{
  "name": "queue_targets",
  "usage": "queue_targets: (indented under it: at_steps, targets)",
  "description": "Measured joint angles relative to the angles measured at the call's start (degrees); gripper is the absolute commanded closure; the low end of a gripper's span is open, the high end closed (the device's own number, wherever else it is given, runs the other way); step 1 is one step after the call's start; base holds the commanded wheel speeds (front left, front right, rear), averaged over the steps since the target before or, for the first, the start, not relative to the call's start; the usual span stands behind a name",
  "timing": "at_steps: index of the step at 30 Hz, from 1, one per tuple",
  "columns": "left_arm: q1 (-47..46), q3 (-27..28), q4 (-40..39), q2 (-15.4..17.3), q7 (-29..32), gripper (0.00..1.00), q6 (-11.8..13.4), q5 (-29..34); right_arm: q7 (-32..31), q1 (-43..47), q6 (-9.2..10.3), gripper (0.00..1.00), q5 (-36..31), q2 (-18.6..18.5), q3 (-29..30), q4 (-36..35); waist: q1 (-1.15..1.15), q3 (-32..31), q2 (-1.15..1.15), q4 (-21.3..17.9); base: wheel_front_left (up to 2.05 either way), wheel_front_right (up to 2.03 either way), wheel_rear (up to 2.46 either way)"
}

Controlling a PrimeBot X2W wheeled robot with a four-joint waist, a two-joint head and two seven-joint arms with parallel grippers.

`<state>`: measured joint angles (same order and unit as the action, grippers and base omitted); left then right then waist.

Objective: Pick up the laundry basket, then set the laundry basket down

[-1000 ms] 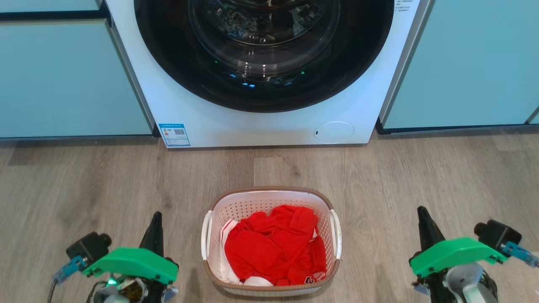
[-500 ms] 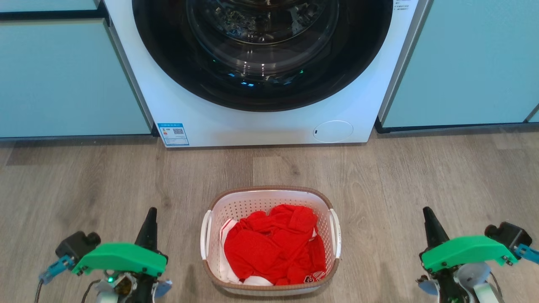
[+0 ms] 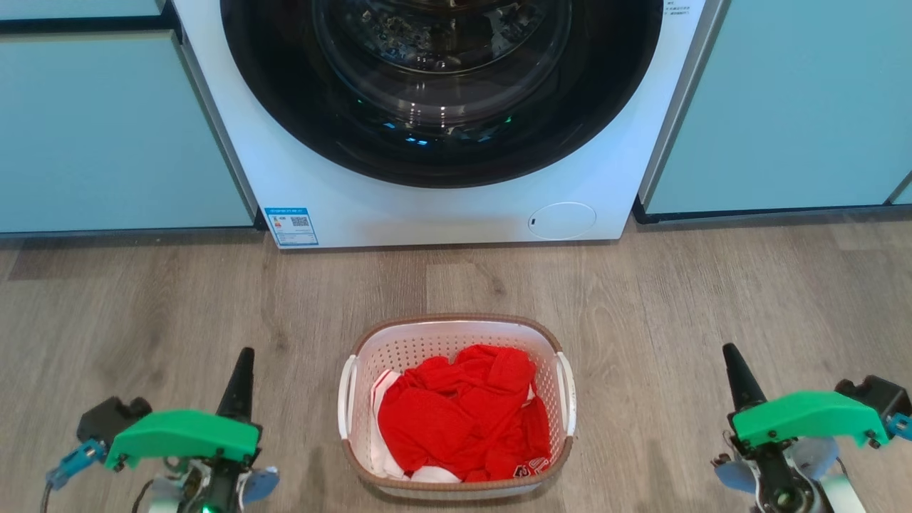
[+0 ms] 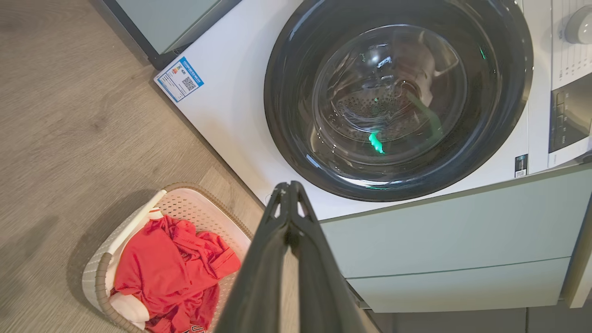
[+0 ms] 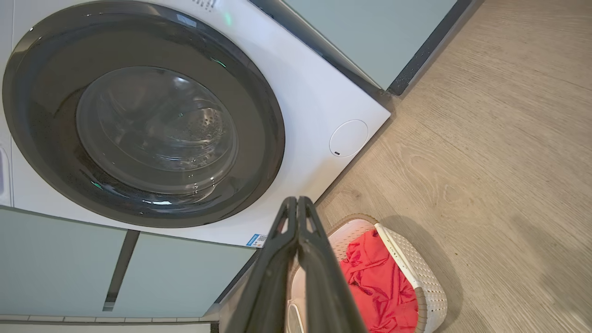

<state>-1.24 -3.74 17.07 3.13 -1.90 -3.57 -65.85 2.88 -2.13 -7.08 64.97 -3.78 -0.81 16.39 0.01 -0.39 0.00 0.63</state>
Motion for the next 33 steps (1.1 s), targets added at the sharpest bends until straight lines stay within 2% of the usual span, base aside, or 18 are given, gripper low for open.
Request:
queue_targets:
  at_steps: [33]
  targets:
    - [-1.28,4.90,-0.80,-0.03,5.37,1.00,-2.35,-18.53,-5.33,-0.13,0.00,1.00,19.78,0.00,4.52,-0.12,0.00,0.41,0.00,-0.45,0.00,0.00,0.00]
